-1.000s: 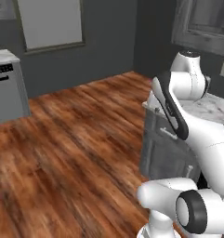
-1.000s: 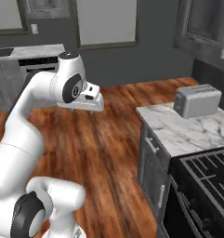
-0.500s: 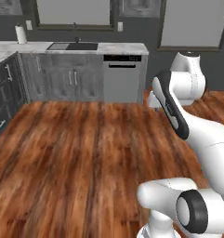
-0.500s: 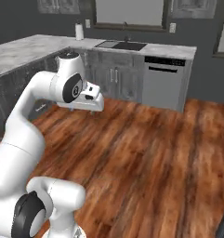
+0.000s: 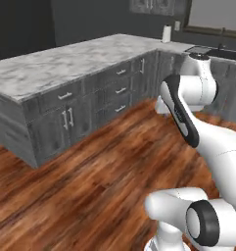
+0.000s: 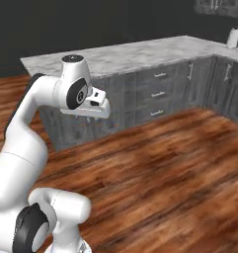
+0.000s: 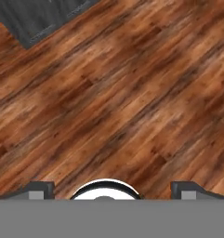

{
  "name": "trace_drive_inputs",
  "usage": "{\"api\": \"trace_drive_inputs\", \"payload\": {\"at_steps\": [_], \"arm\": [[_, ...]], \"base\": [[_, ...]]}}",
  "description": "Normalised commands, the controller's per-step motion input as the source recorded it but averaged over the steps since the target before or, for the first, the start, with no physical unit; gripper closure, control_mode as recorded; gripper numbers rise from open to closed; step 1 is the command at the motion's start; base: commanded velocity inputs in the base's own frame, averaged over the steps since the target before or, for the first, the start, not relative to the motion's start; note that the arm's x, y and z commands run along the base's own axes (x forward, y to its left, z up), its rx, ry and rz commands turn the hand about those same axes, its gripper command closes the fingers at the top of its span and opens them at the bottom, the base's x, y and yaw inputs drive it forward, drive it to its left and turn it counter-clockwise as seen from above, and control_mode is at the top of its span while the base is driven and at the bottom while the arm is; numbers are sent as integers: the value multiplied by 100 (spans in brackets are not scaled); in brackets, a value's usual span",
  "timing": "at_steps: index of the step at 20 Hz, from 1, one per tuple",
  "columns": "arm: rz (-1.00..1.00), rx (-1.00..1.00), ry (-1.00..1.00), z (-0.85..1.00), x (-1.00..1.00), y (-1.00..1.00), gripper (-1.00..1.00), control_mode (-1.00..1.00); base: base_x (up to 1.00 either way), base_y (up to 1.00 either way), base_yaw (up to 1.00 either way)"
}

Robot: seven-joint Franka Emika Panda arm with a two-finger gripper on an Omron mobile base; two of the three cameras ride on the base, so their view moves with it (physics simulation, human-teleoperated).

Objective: Retrieve the fish from the fridge and place it on the saucepan with marinade on the stove.

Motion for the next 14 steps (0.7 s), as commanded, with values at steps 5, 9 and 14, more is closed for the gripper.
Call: {"api": "trace_drive_inputs", "payload": {"at_steps": [5,9,14], "arm": [[0,0,0,0,0,0,-100,100],[0,0,0,0,0,0,-100,100],[0,0,0,0,0,0,-100,100]], "base": [[5,0,98],[5,0,98],[17,0,97]]}}
